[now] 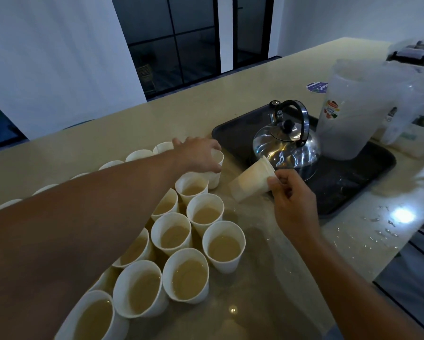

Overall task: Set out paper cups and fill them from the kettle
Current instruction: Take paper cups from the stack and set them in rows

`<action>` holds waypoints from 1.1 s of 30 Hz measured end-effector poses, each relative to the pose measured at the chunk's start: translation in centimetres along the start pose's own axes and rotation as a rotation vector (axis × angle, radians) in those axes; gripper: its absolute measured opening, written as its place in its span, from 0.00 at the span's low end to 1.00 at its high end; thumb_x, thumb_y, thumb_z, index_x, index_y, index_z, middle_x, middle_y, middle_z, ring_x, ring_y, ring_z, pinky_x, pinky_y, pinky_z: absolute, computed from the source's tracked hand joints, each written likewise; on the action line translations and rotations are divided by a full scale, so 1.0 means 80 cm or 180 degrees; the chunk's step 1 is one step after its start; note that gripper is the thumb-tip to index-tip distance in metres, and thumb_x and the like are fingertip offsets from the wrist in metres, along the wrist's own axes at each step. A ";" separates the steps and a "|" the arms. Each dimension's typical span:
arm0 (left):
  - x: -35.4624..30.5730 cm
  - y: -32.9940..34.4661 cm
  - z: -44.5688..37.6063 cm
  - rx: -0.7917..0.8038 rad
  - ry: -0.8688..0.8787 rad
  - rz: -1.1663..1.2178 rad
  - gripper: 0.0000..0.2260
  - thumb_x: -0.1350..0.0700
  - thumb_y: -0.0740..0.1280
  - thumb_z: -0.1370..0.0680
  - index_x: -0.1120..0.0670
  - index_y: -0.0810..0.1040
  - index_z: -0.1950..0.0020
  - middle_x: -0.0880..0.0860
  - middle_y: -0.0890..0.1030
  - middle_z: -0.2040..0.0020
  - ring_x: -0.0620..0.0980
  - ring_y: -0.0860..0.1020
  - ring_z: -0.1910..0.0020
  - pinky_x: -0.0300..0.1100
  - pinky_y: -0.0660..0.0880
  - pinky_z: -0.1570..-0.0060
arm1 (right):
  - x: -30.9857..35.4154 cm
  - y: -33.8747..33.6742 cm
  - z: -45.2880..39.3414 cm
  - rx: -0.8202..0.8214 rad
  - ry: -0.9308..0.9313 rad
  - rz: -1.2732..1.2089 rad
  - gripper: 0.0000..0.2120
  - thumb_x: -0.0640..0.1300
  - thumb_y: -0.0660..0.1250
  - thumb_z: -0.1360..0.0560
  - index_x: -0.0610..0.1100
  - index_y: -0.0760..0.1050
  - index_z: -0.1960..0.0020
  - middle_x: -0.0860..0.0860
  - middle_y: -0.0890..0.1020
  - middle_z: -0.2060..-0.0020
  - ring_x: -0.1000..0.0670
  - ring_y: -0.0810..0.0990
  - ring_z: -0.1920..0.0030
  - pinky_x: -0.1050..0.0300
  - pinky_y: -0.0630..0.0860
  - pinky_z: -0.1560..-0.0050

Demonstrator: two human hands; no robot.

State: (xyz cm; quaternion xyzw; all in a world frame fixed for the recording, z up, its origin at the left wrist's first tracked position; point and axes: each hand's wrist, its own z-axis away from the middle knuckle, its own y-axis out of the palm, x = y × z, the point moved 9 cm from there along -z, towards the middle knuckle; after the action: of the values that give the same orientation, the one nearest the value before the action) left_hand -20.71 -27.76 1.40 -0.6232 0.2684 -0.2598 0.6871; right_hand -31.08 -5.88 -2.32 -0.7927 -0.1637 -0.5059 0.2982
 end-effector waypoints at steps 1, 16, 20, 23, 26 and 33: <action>0.002 0.004 -0.001 0.0069 -0.0021 -0.0067 0.26 0.39 0.70 0.28 0.38 0.69 0.31 0.50 0.75 0.33 0.56 0.69 0.33 0.60 0.58 0.34 | -0.001 0.000 0.001 0.0006 0.0007 0.0024 0.05 0.48 0.64 0.19 0.49 0.75 0.46 0.57 0.79 0.56 0.60 0.78 0.56 0.66 0.75 0.60; -0.111 -0.018 0.054 -0.0013 0.1423 0.0831 0.49 0.37 0.78 0.36 0.44 0.55 0.23 0.47 0.76 0.35 0.48 0.77 0.44 0.47 0.77 0.47 | 0.031 0.001 -0.004 -0.0093 0.0231 -0.0908 0.07 0.44 0.63 0.18 0.45 0.79 0.46 0.51 0.81 0.61 0.55 0.78 0.62 0.59 0.77 0.60; -0.109 -0.029 0.060 -0.0417 0.1423 0.0537 0.42 0.42 0.77 0.33 0.44 0.59 0.25 0.48 0.77 0.38 0.49 0.78 0.47 0.45 0.76 0.53 | 0.040 -0.003 -0.004 -0.0010 0.0198 -0.0997 0.07 0.43 0.62 0.18 0.48 0.78 0.49 0.55 0.79 0.67 0.59 0.76 0.66 0.63 0.77 0.63; -0.106 -0.030 0.067 -0.0405 0.1461 0.0543 0.39 0.42 0.76 0.32 0.45 0.62 0.27 0.47 0.77 0.40 0.49 0.77 0.48 0.46 0.77 0.52 | 0.045 -0.009 -0.004 -0.0043 0.0133 -0.0863 0.07 0.43 0.62 0.18 0.50 0.78 0.50 0.58 0.78 0.68 0.62 0.75 0.67 0.69 0.73 0.66; -0.101 -0.027 0.071 -0.0324 0.1464 0.0689 0.38 0.42 0.76 0.32 0.44 0.61 0.27 0.47 0.76 0.39 0.48 0.76 0.47 0.49 0.78 0.49 | 0.047 -0.021 -0.008 -0.0211 0.0129 -0.0641 0.05 0.44 0.61 0.18 0.50 0.76 0.48 0.57 0.78 0.59 0.63 0.77 0.60 0.68 0.74 0.61; -0.063 -0.045 0.067 -0.0335 0.0931 0.1602 0.33 0.38 0.73 0.29 0.41 0.60 0.31 0.48 0.73 0.41 0.51 0.76 0.49 0.47 0.78 0.50 | 0.055 -0.085 -0.015 -0.1108 -0.0039 -0.0255 0.06 0.47 0.62 0.18 0.47 0.75 0.44 0.49 0.79 0.48 0.58 0.76 0.53 0.76 0.70 0.61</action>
State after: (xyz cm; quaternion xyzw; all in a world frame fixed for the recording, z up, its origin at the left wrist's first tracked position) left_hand -20.74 -20.73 5.64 -0.5278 0.5237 -0.1539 0.6507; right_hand -33.86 -1.59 4.12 -0.8282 -0.1069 -0.5332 0.1351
